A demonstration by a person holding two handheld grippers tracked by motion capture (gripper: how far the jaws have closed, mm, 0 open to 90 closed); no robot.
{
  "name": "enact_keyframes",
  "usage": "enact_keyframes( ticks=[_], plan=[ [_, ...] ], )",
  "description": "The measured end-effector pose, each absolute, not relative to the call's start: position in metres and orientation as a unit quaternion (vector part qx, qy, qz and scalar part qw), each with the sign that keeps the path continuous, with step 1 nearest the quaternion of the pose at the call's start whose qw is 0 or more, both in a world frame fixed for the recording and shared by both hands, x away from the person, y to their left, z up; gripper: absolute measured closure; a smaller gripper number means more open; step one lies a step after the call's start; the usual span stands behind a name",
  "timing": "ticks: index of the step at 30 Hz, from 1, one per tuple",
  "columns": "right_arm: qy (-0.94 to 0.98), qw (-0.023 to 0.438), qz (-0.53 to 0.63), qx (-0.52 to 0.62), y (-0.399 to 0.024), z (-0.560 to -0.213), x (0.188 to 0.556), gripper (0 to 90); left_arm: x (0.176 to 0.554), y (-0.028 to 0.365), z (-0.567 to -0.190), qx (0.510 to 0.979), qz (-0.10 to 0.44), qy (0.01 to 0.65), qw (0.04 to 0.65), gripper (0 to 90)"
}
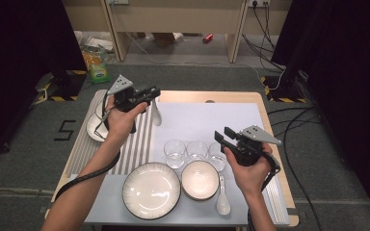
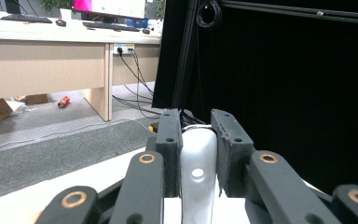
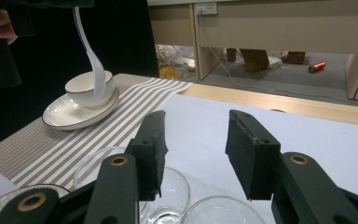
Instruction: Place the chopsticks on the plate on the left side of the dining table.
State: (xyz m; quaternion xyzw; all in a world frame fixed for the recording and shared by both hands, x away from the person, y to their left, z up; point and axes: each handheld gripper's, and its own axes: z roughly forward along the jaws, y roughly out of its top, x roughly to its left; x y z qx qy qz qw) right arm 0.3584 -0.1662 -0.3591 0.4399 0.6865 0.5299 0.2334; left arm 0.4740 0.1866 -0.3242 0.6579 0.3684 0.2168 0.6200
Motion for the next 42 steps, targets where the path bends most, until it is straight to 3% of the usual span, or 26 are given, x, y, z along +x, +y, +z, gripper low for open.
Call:
enact_keyframes(
  ticks=[42],
  plan=[
    [0.685, 0.232, 0.531, 0.442, -0.167, -0.359, 0.358, 57.1, 0.479, 0.211, -0.325, 0.647, 0.236, 0.388, 0.613, 73.2]
  ],
)
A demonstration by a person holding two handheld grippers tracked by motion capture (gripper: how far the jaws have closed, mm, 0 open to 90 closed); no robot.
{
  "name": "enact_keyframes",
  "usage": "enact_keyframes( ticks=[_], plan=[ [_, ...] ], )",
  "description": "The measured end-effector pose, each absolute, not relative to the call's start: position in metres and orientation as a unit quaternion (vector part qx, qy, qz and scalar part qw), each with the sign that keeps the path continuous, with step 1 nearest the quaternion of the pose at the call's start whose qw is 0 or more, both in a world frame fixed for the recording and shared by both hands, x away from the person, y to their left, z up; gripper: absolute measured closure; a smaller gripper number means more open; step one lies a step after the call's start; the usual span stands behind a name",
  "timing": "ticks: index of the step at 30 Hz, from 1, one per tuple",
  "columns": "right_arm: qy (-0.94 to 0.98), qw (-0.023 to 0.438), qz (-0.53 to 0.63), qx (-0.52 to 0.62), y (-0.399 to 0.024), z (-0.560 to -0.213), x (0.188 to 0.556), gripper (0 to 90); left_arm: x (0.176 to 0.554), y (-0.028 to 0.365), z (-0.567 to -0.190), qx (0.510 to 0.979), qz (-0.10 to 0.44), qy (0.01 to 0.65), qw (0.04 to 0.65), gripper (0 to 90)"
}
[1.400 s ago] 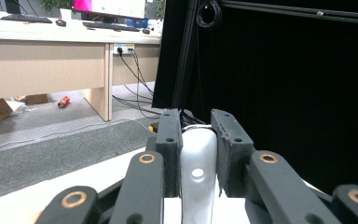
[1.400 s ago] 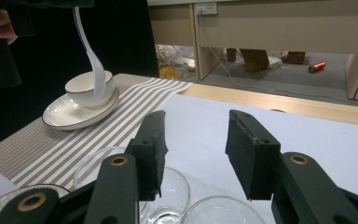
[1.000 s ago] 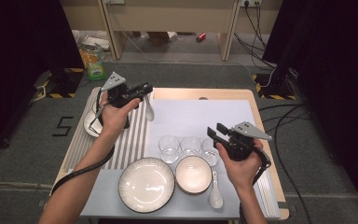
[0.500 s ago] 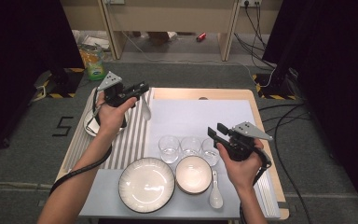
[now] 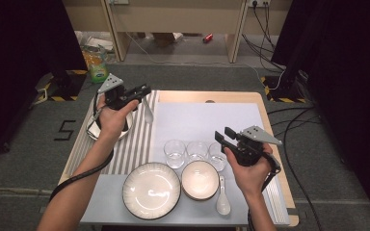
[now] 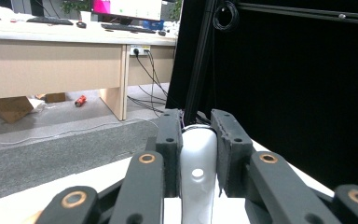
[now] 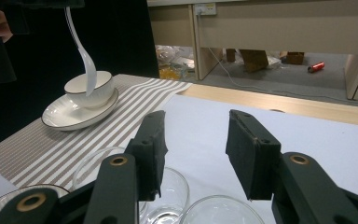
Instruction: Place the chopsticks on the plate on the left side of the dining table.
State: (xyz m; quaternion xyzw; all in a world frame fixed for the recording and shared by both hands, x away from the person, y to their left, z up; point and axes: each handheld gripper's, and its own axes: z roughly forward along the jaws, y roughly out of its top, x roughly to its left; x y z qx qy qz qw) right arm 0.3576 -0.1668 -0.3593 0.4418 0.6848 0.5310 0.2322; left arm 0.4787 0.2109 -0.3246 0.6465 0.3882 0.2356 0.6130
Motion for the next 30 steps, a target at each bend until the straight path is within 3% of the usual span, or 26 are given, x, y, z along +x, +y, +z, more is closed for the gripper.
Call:
enact_keyframes(
  ticks=[30],
  plan=[
    [0.686, 0.239, 0.529, 0.437, -0.168, -0.358, 0.358, 57.0, 0.48, 0.228, -0.323, 0.641, 0.254, 0.399, 0.605, 73.2]
  ],
)
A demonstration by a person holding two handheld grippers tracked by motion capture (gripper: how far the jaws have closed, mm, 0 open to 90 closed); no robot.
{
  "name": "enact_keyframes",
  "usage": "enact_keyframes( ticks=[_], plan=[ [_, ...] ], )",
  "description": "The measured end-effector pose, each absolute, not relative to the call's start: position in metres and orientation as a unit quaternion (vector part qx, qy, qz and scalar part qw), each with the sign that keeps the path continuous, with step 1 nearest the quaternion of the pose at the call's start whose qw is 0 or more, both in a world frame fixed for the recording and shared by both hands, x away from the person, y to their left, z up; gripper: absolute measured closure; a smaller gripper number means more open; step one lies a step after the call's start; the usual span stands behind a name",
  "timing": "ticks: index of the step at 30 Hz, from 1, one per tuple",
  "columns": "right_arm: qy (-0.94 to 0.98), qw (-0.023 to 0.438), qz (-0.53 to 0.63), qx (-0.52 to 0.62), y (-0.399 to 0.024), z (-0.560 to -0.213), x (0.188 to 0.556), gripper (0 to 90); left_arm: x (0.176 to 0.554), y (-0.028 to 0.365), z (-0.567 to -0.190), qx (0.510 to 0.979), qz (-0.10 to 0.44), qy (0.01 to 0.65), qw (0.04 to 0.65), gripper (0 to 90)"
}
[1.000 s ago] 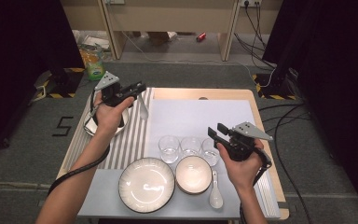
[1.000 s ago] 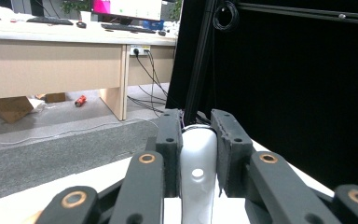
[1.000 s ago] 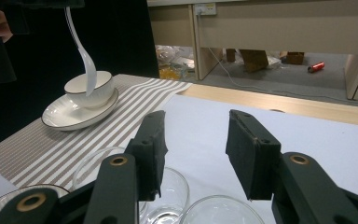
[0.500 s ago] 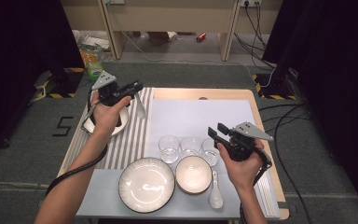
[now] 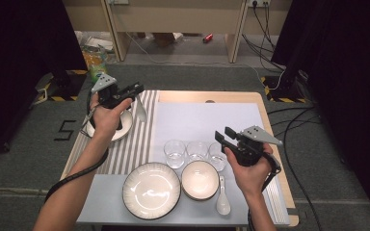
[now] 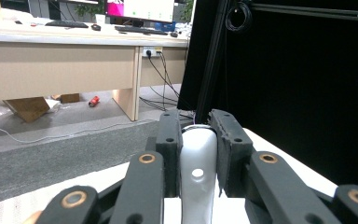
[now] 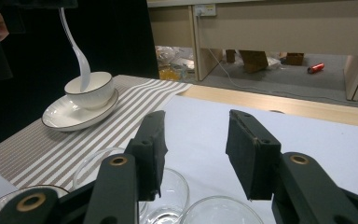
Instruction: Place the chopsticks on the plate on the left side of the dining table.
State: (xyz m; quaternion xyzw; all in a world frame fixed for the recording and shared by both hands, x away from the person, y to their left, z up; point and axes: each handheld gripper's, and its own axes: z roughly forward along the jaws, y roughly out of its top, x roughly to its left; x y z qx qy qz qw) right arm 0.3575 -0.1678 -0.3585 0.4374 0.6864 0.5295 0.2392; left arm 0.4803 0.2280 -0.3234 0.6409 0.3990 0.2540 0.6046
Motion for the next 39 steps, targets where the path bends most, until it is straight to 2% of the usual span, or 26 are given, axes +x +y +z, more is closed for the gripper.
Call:
enact_keyframes(
  ticks=[39],
  plan=[
    [0.686, 0.238, 0.531, 0.437, -0.166, -0.358, 0.358, 56.7, 0.484, 0.251, -0.323, 0.632, 0.269, 0.416, 0.595, 73.2]
  ],
)
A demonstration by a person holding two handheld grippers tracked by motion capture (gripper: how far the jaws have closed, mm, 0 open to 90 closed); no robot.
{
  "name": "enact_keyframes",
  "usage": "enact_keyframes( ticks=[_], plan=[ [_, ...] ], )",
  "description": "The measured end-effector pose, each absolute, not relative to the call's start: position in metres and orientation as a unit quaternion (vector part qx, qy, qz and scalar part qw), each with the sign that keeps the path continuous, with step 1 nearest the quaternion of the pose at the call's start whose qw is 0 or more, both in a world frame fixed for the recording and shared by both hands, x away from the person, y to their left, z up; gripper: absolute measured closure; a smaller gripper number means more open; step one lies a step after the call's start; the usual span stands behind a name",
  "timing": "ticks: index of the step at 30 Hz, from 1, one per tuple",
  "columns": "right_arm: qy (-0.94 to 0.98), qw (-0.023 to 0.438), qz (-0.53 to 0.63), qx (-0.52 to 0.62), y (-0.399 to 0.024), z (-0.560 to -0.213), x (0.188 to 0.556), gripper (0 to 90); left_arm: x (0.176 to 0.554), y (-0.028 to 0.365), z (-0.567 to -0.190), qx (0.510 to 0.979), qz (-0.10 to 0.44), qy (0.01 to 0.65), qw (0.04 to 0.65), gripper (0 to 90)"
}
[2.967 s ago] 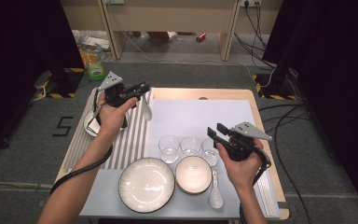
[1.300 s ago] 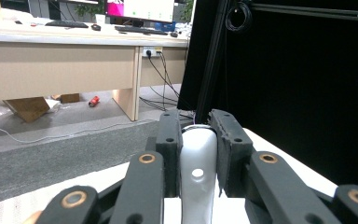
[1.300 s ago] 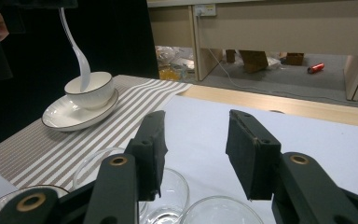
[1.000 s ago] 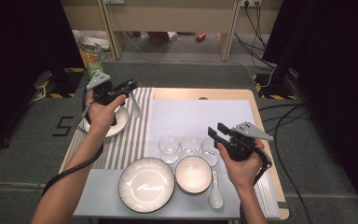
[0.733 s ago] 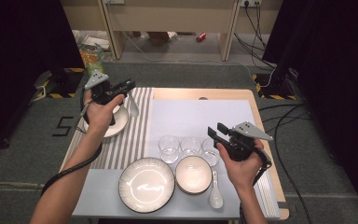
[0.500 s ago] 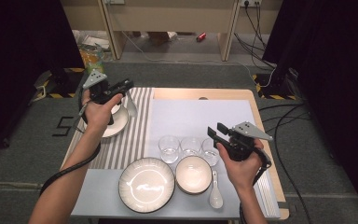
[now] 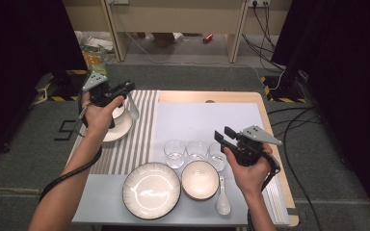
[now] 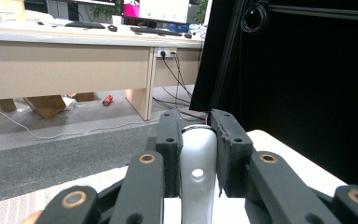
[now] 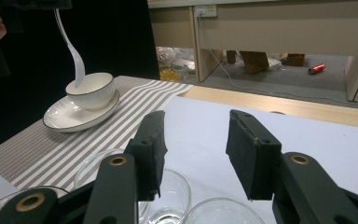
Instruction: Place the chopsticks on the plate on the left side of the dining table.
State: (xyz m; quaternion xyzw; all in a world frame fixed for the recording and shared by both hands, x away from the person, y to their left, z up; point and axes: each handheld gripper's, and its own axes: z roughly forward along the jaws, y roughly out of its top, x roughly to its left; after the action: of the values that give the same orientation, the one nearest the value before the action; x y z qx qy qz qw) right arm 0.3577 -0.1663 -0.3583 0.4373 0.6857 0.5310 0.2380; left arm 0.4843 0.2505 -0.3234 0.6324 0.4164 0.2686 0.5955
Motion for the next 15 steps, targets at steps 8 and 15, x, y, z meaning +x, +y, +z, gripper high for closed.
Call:
enact_keyframes(
  ticks=[8, 15],
  plan=[
    [0.684, 0.238, 0.533, 0.438, -0.1668, -0.3576, 0.3569, 56.6, 0.4855, 0.2528, -0.3241, 0.631, 0.27, 0.419, 0.594, 73.2],
    [0.685, 0.24, 0.532, 0.436, -0.167, -0.3579, 0.3569, 56.4, 0.4863, 0.2549, -0.3239, 0.631, 0.273, 0.421, 0.592, 73.2]
  ],
)
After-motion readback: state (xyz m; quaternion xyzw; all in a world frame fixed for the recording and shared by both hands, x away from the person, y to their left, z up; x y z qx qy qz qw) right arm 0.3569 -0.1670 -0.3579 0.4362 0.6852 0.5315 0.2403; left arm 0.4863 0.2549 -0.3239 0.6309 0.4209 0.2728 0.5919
